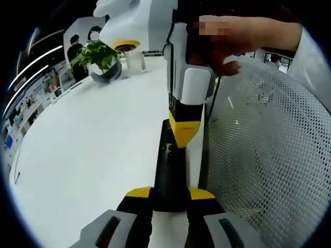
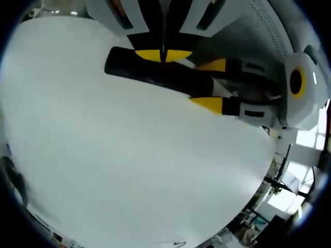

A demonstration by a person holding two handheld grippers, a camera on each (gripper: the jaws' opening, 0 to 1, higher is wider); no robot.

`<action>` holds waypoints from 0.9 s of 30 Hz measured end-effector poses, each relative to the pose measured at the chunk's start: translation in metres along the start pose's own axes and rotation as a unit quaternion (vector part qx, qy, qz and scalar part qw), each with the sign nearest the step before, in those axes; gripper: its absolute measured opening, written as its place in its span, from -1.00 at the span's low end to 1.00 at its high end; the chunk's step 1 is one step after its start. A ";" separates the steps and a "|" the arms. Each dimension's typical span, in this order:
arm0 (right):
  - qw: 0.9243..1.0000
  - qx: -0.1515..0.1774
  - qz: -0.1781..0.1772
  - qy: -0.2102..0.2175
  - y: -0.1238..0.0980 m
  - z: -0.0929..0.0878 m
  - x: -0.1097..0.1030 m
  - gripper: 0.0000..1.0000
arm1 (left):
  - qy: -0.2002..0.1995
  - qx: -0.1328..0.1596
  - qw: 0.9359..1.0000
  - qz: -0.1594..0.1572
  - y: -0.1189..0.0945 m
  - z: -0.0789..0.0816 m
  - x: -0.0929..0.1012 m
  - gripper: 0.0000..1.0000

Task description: Press the specified remote control buttons in sequence, fully releasing each button before pressing the next.

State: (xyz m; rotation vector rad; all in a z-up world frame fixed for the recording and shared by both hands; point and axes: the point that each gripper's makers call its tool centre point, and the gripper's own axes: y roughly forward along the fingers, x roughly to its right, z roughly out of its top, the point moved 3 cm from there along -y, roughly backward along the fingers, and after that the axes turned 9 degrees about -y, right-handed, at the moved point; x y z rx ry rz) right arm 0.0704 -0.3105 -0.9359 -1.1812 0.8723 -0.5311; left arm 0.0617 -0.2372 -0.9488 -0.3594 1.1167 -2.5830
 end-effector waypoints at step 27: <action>1.000 0.020 -0.010 0.020 0.001 0.000 0.001 -1.00 | 0.001 0.001 1.000 -0.001 0.001 0.001 0.001 -0.51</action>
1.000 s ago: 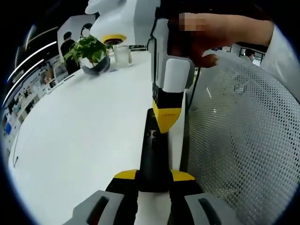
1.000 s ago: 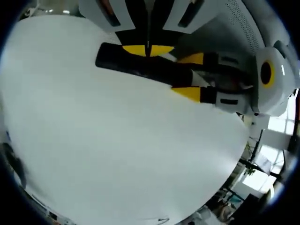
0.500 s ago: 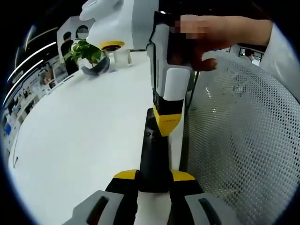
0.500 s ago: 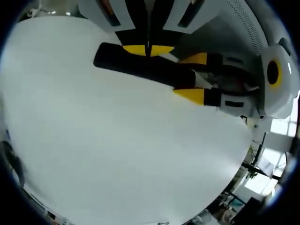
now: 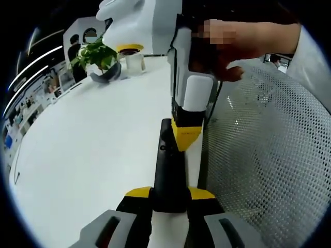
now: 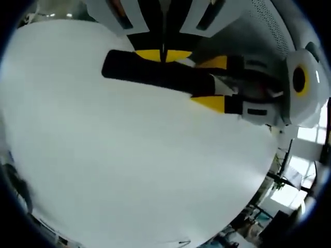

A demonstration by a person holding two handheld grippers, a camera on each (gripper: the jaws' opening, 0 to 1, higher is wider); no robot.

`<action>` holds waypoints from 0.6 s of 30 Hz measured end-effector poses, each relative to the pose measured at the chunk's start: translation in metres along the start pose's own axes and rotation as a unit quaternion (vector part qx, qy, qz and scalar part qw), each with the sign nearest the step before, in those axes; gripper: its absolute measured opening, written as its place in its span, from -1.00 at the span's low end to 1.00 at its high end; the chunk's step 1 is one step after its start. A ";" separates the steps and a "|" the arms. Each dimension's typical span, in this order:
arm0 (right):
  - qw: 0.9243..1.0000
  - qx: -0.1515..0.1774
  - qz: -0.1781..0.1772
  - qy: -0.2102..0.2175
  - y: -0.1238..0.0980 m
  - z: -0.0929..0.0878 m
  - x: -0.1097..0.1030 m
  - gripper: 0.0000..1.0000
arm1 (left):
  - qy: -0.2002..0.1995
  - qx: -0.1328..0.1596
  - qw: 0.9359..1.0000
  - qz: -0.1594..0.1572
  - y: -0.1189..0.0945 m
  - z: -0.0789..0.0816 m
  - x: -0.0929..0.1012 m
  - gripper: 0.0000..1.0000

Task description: Press the specified remote control buttons in sequence, fully releasing each button before pressing the next.

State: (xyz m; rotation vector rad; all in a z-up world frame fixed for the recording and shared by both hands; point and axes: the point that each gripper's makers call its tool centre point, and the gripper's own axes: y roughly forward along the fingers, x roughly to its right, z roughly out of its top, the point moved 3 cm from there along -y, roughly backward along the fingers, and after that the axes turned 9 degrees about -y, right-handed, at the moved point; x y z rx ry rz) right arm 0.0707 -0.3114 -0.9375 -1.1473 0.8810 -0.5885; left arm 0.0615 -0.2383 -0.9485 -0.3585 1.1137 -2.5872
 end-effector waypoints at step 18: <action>1.000 0.012 0.018 -0.006 0.002 0.018 -0.010 -1.00 | -0.005 -0.005 1.000 0.003 0.000 0.000 0.000 -0.50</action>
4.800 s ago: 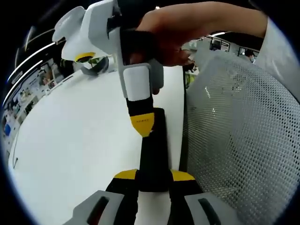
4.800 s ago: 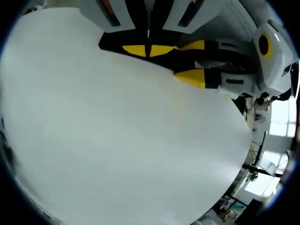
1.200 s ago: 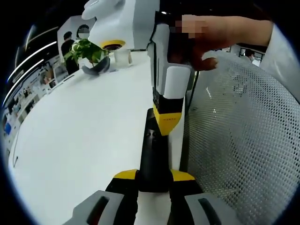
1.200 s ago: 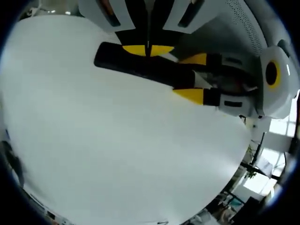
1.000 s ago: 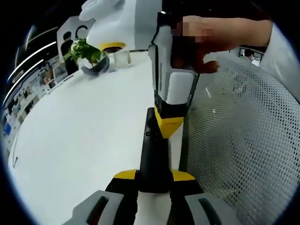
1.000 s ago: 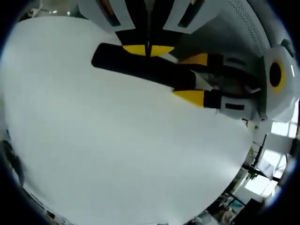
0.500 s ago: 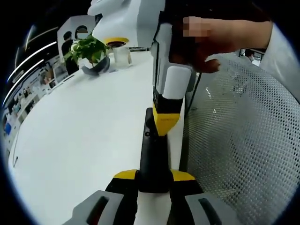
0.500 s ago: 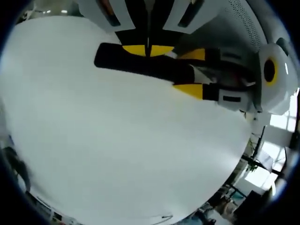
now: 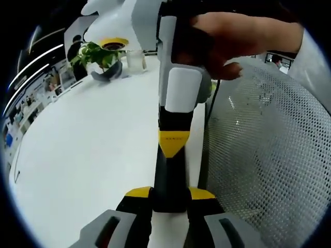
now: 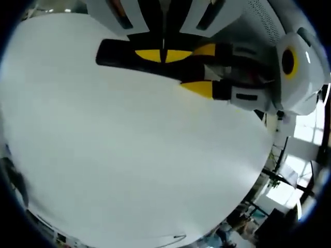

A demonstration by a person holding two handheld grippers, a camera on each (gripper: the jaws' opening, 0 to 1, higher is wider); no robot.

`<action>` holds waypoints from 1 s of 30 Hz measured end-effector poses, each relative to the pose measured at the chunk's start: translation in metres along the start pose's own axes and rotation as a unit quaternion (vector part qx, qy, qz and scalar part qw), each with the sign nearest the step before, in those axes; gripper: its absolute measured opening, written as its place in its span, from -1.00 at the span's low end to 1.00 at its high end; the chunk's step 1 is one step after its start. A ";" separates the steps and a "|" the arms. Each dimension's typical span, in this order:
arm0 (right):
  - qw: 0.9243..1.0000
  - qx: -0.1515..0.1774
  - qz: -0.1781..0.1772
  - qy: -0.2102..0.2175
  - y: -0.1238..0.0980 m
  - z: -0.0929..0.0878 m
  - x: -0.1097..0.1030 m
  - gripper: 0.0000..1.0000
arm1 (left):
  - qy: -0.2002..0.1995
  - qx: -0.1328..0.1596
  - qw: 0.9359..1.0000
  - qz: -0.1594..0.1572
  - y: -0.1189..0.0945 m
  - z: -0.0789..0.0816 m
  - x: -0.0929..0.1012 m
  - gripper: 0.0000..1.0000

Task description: Press the specified remote control buttons in sequence, fully releasing each button before pressing the next.

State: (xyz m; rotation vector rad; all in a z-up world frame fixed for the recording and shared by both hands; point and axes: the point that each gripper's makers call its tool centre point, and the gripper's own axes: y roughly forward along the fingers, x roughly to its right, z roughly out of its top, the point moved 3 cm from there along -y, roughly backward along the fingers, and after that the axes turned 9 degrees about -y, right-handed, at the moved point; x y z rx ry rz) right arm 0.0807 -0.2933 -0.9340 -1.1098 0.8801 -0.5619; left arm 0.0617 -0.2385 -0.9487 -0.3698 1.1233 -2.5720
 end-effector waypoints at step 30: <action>1.000 0.003 -0.006 -0.005 0.003 -0.001 0.002 -1.00 | 0.004 -0.008 1.000 -0.001 -0.002 -0.003 -0.001 -0.52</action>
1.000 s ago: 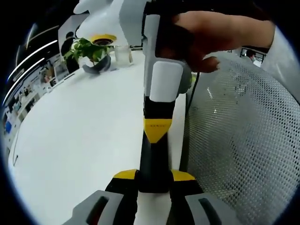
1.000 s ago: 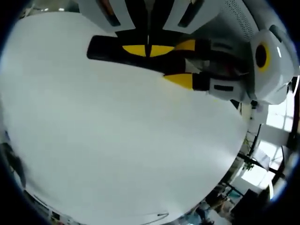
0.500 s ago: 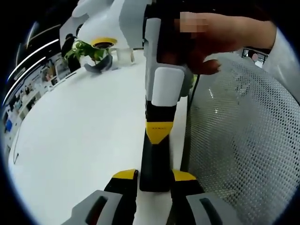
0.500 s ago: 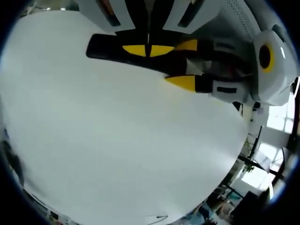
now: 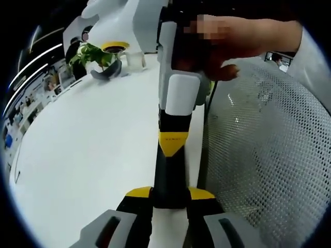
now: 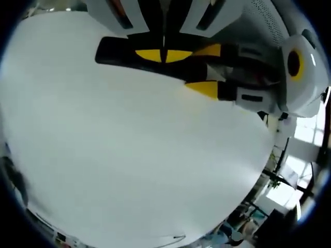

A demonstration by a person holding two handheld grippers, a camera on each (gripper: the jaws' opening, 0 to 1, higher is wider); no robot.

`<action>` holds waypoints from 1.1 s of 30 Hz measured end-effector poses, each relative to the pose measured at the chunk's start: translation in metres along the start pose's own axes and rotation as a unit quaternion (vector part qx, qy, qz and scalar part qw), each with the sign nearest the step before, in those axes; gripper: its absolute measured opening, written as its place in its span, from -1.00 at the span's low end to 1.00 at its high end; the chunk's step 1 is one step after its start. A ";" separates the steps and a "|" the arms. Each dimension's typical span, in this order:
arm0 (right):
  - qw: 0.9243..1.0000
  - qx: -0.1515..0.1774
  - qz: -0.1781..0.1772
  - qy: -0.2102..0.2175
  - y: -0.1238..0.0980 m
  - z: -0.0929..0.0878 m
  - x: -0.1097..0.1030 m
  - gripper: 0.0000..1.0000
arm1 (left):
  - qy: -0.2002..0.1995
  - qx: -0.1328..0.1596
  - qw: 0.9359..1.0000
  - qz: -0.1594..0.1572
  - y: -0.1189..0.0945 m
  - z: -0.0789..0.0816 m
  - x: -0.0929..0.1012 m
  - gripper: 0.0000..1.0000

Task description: Press the specified remote control buttons in sequence, fully releasing each button before pressing the next.

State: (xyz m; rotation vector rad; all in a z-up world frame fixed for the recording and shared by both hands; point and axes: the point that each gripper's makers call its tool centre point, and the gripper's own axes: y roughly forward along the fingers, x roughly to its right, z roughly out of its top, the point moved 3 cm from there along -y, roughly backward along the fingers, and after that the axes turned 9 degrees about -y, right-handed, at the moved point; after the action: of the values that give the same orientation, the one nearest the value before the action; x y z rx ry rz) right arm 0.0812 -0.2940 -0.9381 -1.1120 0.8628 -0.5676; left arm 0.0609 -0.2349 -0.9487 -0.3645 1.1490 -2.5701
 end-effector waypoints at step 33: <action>1.000 -0.003 0.000 -0.026 0.003 0.002 -0.015 -1.00 | 0.001 0.003 1.000 0.000 -0.001 0.000 0.000 -0.52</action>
State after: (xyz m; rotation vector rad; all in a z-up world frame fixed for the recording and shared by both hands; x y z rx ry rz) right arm 0.0750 -0.2805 -0.9361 -1.1281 0.8195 -0.5347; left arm 0.0604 -0.2343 -0.9486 -0.3610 1.1407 -2.5740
